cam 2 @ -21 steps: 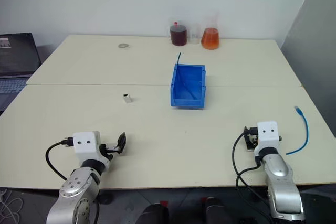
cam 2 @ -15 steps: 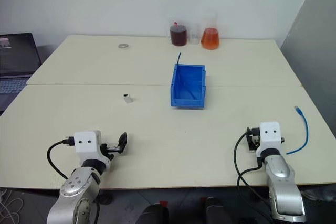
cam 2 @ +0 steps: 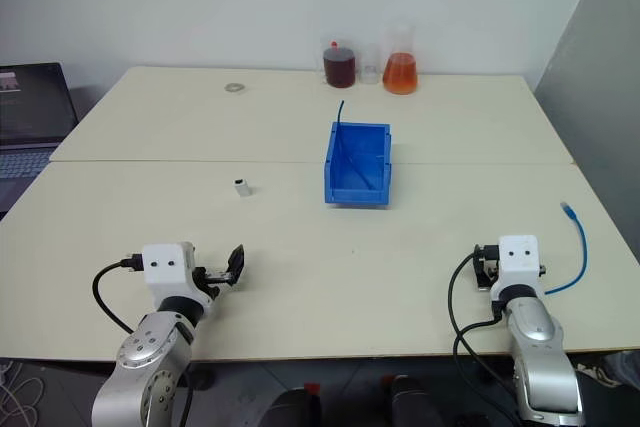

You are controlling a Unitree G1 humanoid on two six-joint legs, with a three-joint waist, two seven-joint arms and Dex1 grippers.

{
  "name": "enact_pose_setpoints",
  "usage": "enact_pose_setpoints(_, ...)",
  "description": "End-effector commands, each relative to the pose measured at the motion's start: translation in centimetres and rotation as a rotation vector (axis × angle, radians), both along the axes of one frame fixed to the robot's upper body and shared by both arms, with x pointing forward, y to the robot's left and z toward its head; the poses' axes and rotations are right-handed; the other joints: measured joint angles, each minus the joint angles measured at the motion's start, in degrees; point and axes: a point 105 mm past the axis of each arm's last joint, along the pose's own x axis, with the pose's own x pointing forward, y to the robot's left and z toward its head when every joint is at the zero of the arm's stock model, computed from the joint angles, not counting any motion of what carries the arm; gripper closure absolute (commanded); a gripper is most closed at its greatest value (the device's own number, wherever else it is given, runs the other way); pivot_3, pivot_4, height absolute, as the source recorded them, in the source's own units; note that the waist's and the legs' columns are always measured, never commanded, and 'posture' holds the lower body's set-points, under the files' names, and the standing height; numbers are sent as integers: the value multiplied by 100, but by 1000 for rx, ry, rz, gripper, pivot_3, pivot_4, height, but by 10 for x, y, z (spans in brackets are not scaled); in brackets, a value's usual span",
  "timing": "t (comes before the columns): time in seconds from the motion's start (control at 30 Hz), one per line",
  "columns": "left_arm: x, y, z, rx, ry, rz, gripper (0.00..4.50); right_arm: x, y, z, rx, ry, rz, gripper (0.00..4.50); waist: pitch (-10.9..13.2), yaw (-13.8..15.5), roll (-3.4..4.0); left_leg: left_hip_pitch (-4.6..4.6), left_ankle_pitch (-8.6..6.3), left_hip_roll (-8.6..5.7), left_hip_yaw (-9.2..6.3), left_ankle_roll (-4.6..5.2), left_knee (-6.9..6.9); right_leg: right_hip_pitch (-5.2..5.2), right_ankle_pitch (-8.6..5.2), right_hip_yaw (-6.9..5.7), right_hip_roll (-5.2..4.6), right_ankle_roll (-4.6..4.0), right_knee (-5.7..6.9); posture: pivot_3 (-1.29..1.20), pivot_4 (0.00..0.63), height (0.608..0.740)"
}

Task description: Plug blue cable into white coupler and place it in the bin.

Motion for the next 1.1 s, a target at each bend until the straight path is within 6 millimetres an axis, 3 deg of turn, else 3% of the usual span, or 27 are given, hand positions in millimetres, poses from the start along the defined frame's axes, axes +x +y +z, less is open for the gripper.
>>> enact_pose_setpoints(0.03, 2, -3, 9, 10, -39, -19, 0, -1, 0, 19, -28, -73, 1, 593, 0, 0, 0, 0, 0, 0, 0, 0, 0, 0, 0, 0, 0, 0, 0, 0, 150, 740)
enact_pose_setpoints(0.23, 4, -7, 13, -1, -49, -70, 0, -4, 2, 29, -64, -104, 15, 593, 0, 1, 0, 0, 0, 0, 0, 0, 0, 0, 0, 0, 0, 0, 0, 0, 150, 740)
enact_pose_setpoints(0.4, 4, -39, 42, 63, -104, -411, 0, -7, -16, 51, -109, -153, -14, 593, 0, -1, 1, 0, 0, 0, -2, 0, 0, 0, -1, -2, 1, -1, 2, 0, 150, 740)
enact_pose_setpoints(0.57, 8, -112, 75, 209, -150, -988, 0, -5, -68, 55, -141, -112, -111, 593, -1, 72, 3, -4, 0, -6, -3, 0, 10, 2, -6, -6, -2, -11, -1, 0, 150, 740)
enact_pose_setpoints(0.77, 14, -175, 74, 280, -165, -1413, 0, 20, -120, 60, -157, -55, -104, 593, 0, -56, 6, 47, -3, -11, 21, 5, -4, 56, -6, 20, -5, -9, -32, 0, 150, 740)
enact_pose_setpoints(0.93, 27, -218, 72, 322, -196, -1577, 0, 33, -145, 51, -131, 31, -14, 593, 3, -47, 8, 46, -2, -7, 14, 6, -6, 55, 1, 13, 6, 2, -29, 0, 150, 740)
enact_pose_setpoints(1.1, 26, -255, 70, 327, -222, -1688, 0, 35, -170, 34, -73, 142, 12, 593, 3, -43, 9, 45, -5, -10, 19, 10, -5, 60, 0, 20, 6, 1, -38, 0, 150, 740)
